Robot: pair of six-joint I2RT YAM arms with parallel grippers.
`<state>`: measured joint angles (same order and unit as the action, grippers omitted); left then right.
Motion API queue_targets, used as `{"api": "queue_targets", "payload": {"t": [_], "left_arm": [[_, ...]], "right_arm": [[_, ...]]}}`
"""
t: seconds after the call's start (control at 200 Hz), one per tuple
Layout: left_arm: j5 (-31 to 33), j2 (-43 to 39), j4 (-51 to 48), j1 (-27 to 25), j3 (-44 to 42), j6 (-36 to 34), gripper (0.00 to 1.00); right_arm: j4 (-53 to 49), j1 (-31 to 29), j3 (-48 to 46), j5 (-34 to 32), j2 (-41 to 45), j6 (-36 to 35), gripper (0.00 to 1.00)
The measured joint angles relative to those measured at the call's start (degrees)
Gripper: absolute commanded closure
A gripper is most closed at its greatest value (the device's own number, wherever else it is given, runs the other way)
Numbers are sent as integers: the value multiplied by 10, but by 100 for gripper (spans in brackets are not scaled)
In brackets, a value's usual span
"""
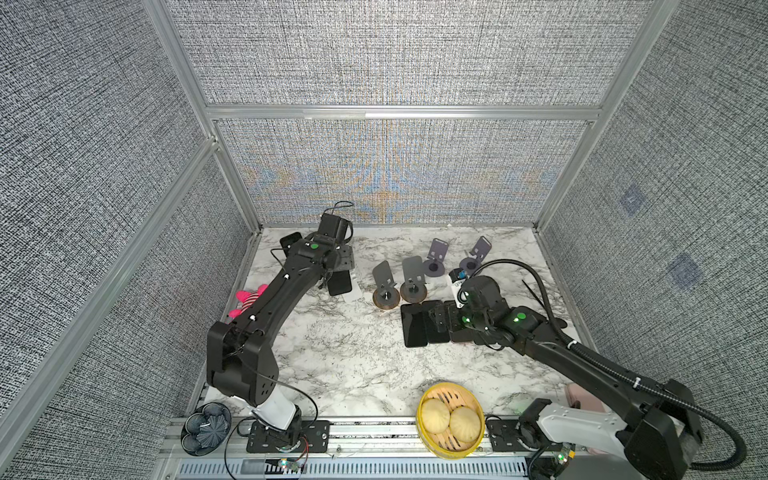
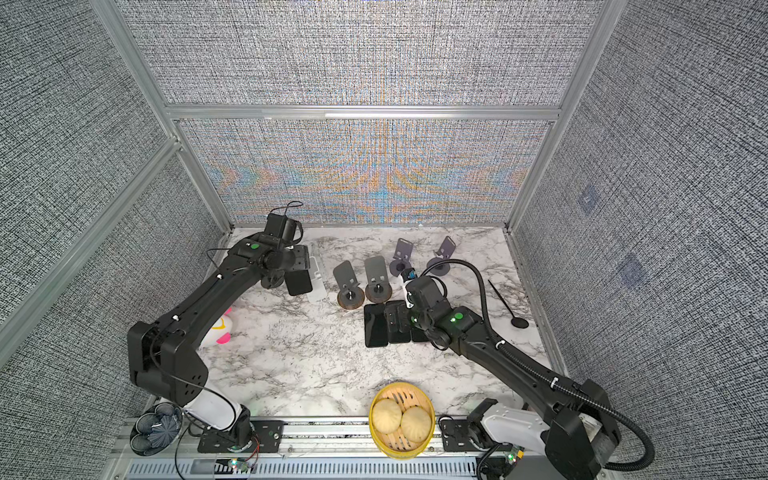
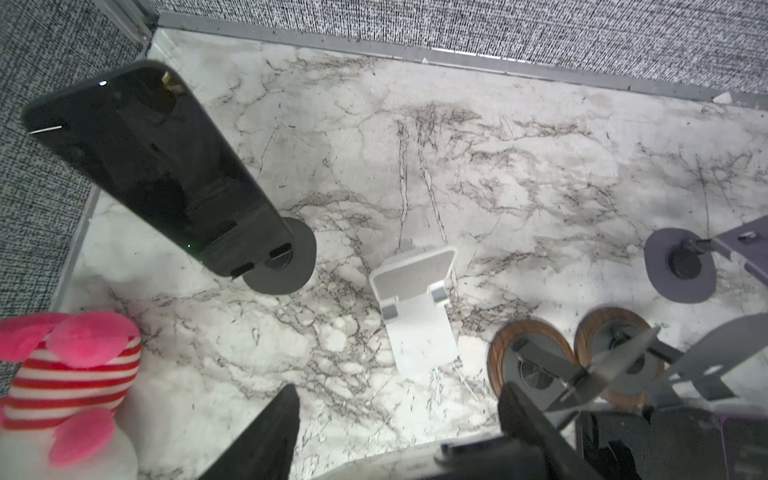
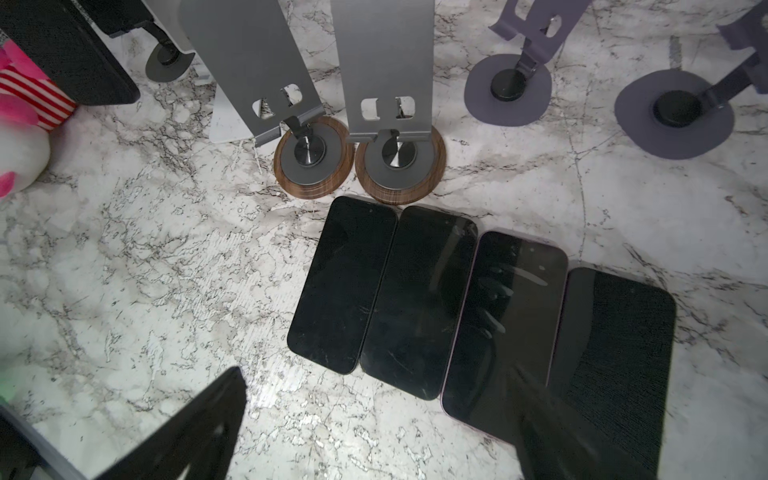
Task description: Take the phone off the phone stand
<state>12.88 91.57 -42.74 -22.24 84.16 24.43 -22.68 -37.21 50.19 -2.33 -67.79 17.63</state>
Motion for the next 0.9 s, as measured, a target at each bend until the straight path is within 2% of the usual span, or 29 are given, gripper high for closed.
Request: {"api": "queue_targets", "payload": {"t": [0.14, 0.29, 0.415, 0.515, 0.63, 0.9], "left_arm": [[-48, -30, -44, 0, -13, 0, 49], [-149, -45, -62, 0, -17, -2, 51], [-228, -47, -63, 0, -17, -4, 52], [-283, -41, -59, 0, -17, -4, 52], [-336, -37, -33, 0, -30, 6, 53], [-413, -34, 53, 0, -73, 55, 54]], "right_arm": [[4, 0, 12, 43, -21, -9, 7], [18, 0, 44, 148, -65, -26, 10], [32, -1, 80, 236, -110, -32, 19], [62, -5, 84, 282, -125, -25, 25], [103, -18, 81, 292, -125, -9, 35], [186, -44, 75, 282, -158, 14, 37]]}}
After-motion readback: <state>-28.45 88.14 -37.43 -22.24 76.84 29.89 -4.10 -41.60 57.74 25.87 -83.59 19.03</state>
